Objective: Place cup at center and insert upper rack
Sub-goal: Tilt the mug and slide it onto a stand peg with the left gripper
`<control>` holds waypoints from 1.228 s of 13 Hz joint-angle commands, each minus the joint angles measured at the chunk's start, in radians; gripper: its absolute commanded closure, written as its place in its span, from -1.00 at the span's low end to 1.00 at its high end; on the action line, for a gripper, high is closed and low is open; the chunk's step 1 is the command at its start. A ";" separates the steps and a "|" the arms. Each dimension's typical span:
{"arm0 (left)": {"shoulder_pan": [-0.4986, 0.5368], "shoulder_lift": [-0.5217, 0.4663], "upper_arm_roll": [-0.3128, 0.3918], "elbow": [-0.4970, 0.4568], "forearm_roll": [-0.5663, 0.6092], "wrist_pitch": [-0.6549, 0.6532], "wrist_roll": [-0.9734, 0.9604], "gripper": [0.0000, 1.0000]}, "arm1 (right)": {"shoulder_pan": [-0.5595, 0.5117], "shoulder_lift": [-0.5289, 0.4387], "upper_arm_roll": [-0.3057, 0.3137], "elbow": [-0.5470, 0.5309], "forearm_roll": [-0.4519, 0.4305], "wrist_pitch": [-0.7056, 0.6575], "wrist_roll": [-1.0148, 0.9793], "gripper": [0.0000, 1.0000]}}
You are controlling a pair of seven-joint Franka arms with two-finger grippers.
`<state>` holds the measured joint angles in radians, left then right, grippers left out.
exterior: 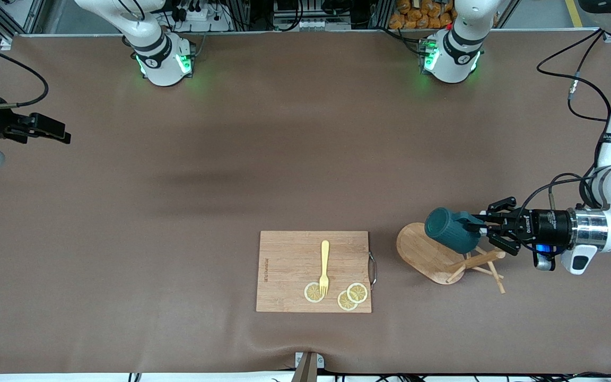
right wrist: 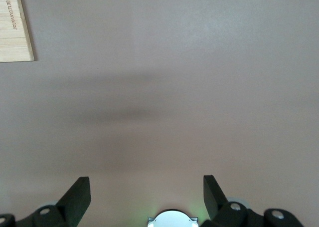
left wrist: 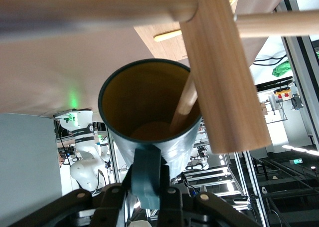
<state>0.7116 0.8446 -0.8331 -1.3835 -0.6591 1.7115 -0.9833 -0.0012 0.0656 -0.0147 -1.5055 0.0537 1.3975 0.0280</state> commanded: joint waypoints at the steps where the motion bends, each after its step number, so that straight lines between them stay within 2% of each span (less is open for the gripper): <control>1: -0.001 0.011 0.011 0.015 -0.043 -0.013 0.021 1.00 | 0.007 0.002 0.001 0.016 -0.009 -0.009 0.016 -1.00; 5: -0.001 0.011 0.045 0.015 -0.082 -0.013 0.034 1.00 | 0.020 0.002 -0.001 0.018 -0.017 -0.006 0.015 -1.00; 16: -0.009 0.033 0.071 0.021 -0.113 -0.012 0.067 1.00 | 0.007 0.008 -0.004 0.016 -0.015 -0.003 0.021 -1.00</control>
<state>0.7092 0.8662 -0.7682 -1.3812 -0.7475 1.7116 -0.9377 0.0095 0.0659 -0.0178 -1.5038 0.0501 1.3984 0.0324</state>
